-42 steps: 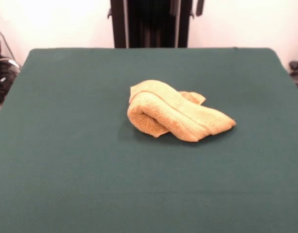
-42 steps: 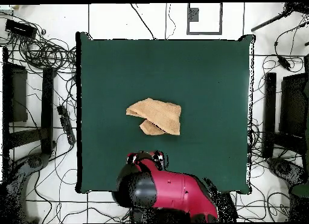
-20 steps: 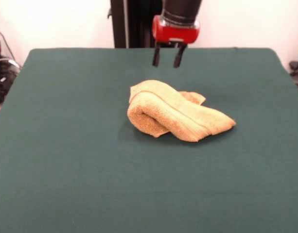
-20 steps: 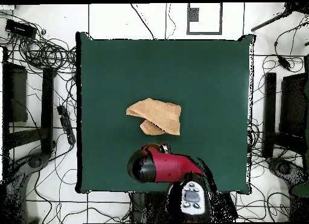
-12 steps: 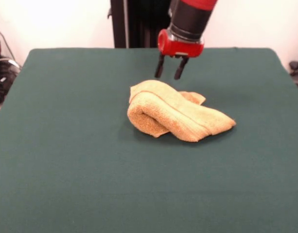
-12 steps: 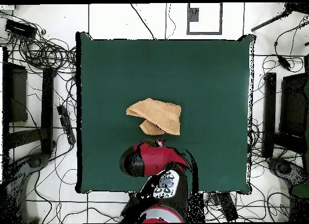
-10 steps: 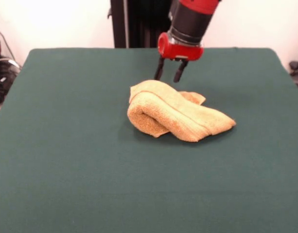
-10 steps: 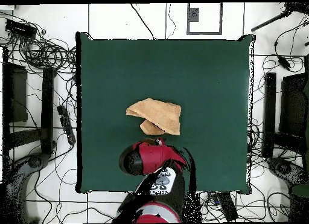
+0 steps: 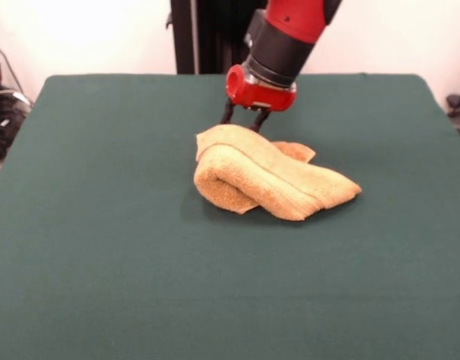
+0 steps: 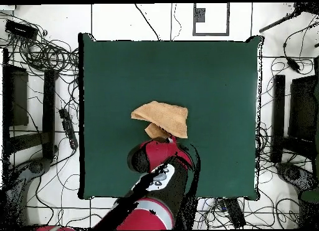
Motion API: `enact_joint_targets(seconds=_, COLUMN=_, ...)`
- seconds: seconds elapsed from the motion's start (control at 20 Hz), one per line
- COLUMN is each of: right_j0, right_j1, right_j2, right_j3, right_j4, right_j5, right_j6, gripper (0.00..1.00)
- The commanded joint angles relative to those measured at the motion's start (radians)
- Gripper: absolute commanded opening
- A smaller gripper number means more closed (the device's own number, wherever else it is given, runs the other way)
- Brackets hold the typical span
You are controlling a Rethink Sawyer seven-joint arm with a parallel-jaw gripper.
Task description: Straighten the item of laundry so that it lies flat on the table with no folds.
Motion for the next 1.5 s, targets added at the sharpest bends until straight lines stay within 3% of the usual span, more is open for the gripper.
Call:
enact_joint_targets(seconds=0.05, right_j0=0.079, right_j1=0.063, right_j2=-0.059, right_j3=-0.140, right_j4=0.019, right_j5=0.005, right_j6=0.172, gripper=1.00)
enact_joint_targets(seconds=0.55, right_j0=0.112, right_j1=0.032, right_j2=-0.080, right_j3=-0.160, right_j4=0.044, right_j5=0.152, right_j6=0.155, gripper=1.00)
enact_joint_targets(seconds=1.5, right_j0=0.137, right_j1=0.046, right_j2=-0.107, right_j3=-0.170, right_j4=0.062, right_j5=0.145, right_j6=0.204, gripper=1.00)
